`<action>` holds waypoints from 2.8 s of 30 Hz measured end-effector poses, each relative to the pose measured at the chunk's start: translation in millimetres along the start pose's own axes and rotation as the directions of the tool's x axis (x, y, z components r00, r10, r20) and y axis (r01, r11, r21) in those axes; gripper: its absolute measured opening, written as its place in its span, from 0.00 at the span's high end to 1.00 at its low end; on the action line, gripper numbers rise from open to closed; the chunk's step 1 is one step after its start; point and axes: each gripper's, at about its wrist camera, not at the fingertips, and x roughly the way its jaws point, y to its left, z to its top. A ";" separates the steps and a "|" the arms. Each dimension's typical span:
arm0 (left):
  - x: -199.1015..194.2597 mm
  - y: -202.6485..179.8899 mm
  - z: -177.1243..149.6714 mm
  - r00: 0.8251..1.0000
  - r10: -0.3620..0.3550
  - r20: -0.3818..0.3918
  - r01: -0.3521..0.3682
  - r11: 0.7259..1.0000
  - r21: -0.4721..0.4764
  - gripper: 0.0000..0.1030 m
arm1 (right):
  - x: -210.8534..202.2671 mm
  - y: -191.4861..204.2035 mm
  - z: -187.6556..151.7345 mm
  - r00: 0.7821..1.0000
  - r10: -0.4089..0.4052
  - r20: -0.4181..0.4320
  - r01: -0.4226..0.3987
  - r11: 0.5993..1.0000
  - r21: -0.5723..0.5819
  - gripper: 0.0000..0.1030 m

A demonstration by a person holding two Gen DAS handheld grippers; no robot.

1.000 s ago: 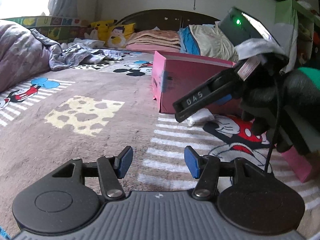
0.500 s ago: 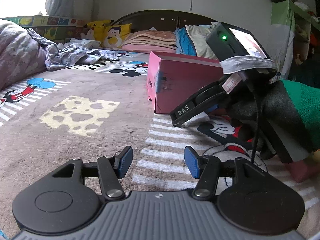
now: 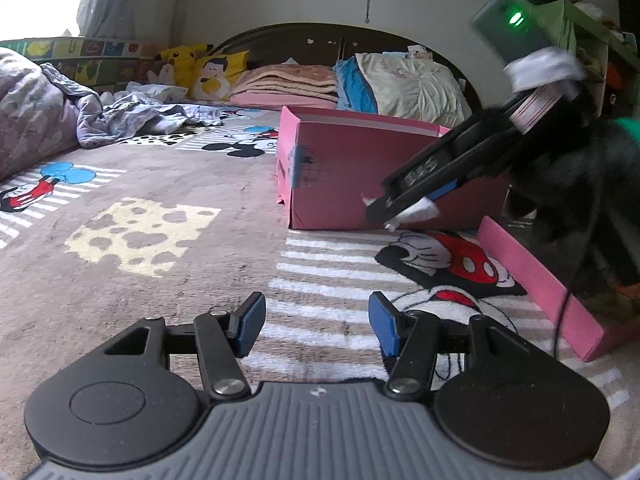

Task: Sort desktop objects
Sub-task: 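Lift white packet with right gripper and carry it over the shoebox, then lower white packet into the shoebox and open right gripper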

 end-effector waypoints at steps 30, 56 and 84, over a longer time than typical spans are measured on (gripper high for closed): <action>1.3 -8.4 -0.7 0.994 -0.100 0.042 0.100 0.995 0.001 0.46 | -80.5 -66.3 69.4 0.989 0.002 0.147 -0.002 1.000 0.000 0.47; 6.5 -7.5 -1.4 0.993 -0.111 0.038 0.111 0.994 -0.007 0.46 | -6.5 -104.7 103.6 0.998 -0.051 0.030 0.049 0.998 0.046 0.47; 12.3 -6.7 -3.6 0.993 -0.118 0.005 0.118 0.993 -0.020 0.46 | 18.1 -124.0 84.7 0.994 -0.098 -0.047 0.103 0.987 0.121 0.27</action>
